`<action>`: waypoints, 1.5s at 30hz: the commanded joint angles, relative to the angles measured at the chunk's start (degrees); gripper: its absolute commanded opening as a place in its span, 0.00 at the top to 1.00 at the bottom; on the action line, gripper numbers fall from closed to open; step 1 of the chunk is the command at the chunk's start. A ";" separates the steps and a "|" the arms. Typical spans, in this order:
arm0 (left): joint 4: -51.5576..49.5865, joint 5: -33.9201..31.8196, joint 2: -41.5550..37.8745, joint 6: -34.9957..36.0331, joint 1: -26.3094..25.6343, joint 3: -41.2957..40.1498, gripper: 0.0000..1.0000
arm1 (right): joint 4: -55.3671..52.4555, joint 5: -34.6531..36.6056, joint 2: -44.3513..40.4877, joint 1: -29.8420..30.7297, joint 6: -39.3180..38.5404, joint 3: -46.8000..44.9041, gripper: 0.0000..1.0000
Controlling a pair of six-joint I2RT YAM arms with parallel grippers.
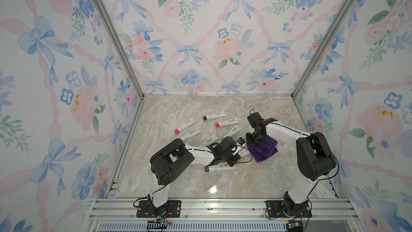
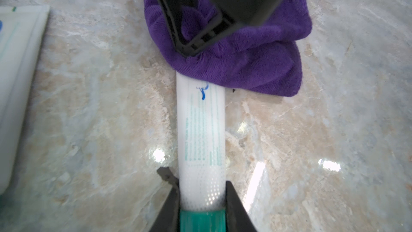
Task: Wipe the surface of the toothpaste tube
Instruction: Wipe the dirt from the toothpaste tube.
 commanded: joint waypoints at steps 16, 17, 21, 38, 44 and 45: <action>5.31 0.05 -1.51 -4.26 1.75 -5.83 0.76 | 1.57 -10.48 -0.39 1.39 0.54 -8.71 0.86; 5.48 0.31 -1.30 -4.26 1.81 -5.76 0.78 | 1.58 -10.54 -0.76 1.46 0.60 -8.95 0.86; 5.62 0.97 -0.69 -4.22 2.07 -5.37 0.84 | 0.71 -9.88 -2.03 1.48 0.29 -9.04 0.86; 5.65 1.55 0.26 -3.75 2.58 -4.60 0.89 | 0.24 -15.31 -3.59 5.77 1.39 -9.36 0.86; 5.59 0.84 -0.24 -3.62 2.58 -4.95 0.89 | -3.31 -3.51 -1.00 2.80 -0.19 -8.22 0.86; 5.58 0.73 -0.31 -3.55 2.58 -4.99 0.89 | -3.44 -1.69 -0.67 2.30 -0.12 -7.99 0.86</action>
